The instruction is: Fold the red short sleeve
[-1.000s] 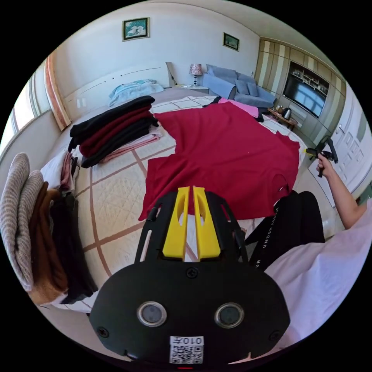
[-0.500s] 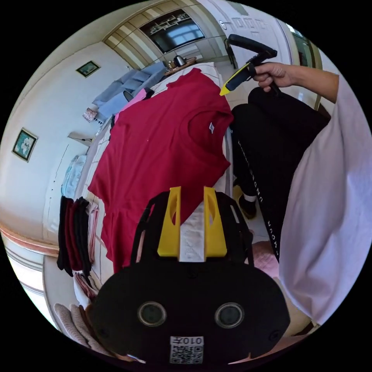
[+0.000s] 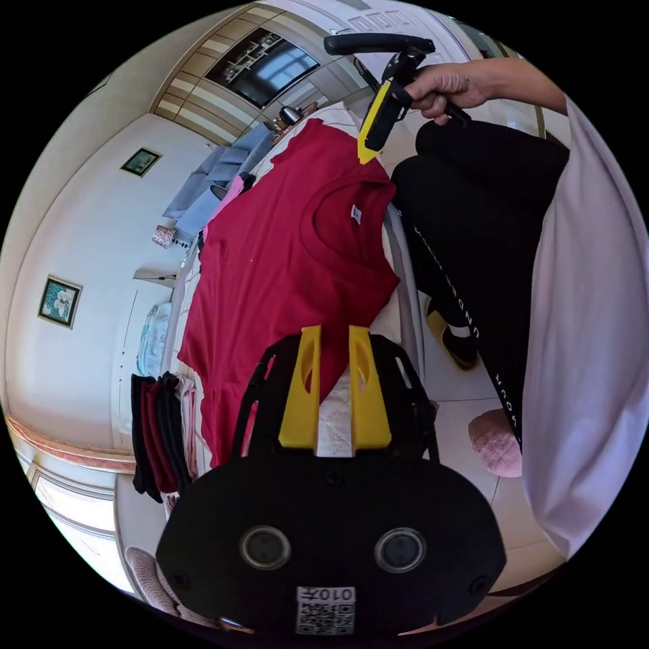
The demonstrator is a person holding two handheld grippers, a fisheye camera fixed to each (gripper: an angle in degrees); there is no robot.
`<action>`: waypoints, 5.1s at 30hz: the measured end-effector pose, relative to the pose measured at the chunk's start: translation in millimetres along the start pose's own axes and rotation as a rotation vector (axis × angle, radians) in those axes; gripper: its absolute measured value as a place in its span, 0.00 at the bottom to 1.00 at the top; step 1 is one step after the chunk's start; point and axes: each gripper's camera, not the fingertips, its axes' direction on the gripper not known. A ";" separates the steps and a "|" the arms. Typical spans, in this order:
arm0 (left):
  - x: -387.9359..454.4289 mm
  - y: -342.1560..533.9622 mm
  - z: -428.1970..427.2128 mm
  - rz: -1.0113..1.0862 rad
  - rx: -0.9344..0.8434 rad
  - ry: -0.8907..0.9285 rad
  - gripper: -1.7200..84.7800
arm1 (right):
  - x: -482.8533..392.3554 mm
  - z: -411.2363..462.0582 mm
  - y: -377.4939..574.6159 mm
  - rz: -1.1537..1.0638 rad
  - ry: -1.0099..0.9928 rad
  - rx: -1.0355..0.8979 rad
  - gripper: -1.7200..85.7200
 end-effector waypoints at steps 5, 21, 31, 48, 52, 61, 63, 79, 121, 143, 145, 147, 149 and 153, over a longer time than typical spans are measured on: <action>-13.1 -1.7 9.4 -0.029 0.005 0.118 0.02 | -2.6 12.4 -4.6 -0.013 -0.012 -0.025 0.10; -137.7 116.6 -3.6 -0.822 -0.387 -0.106 0.10 | -144.0 0.8 -82.7 -0.328 -0.127 0.043 0.13; -136.6 142.9 25.4 -0.765 -0.259 0.005 0.06 | -279.2 30.7 -144.8 -0.713 -0.274 -0.021 0.13; -177.6 -81.5 -5.4 -0.123 0.063 -0.230 0.04 | -146.7 -6.6 -120.6 -0.206 -0.204 0.118 0.12; -144.4 -123.0 24.7 -0.039 -0.032 0.017 0.07 | -120.8 -4.8 -109.8 -0.116 -0.162 0.081 0.12; -117.9 -10.4 3.7 -0.403 -0.150 -0.016 0.12 | -139.1 34.6 -151.1 -0.172 -0.281 0.043 0.14; -118.4 0.7 2.9 -0.437 -0.149 0.013 0.12 | -146.6 44.0 -168.4 -0.196 -0.258 0.036 0.14; -165.4 28.2 -13.5 -0.601 -0.130 0.107 0.06 | -194.0 85.2 -193.2 -0.241 -0.174 -0.107 0.07; -446.4 43.9 107.1 -0.467 -0.030 0.572 0.09 | -305.1 100.2 -103.4 -0.601 -0.306 0.018 0.10; -271.6 33.1 -38.5 -0.577 0.060 0.354 0.05 | -191.5 47.3 -106.7 -0.393 -0.126 0.104 0.09; -271.6 26.4 -33.0 -0.537 0.014 0.343 0.05 | -178.5 64.5 -105.4 -0.391 -0.135 0.006 0.10; -261.6 25.3 5.9 -0.510 -0.090 0.451 0.04 | -160.5 61.3 -102.6 -0.377 -0.191 0.025 0.10; -269.2 36.6 3.4 -0.627 -0.006 0.491 0.03 | -133.0 32.0 -98.5 -0.317 -0.157 0.113 0.10; -281.9 54.7 -41.6 -0.834 0.124 0.302 0.03 | -9.6 -36.7 -64.7 0.010 0.097 0.322 0.12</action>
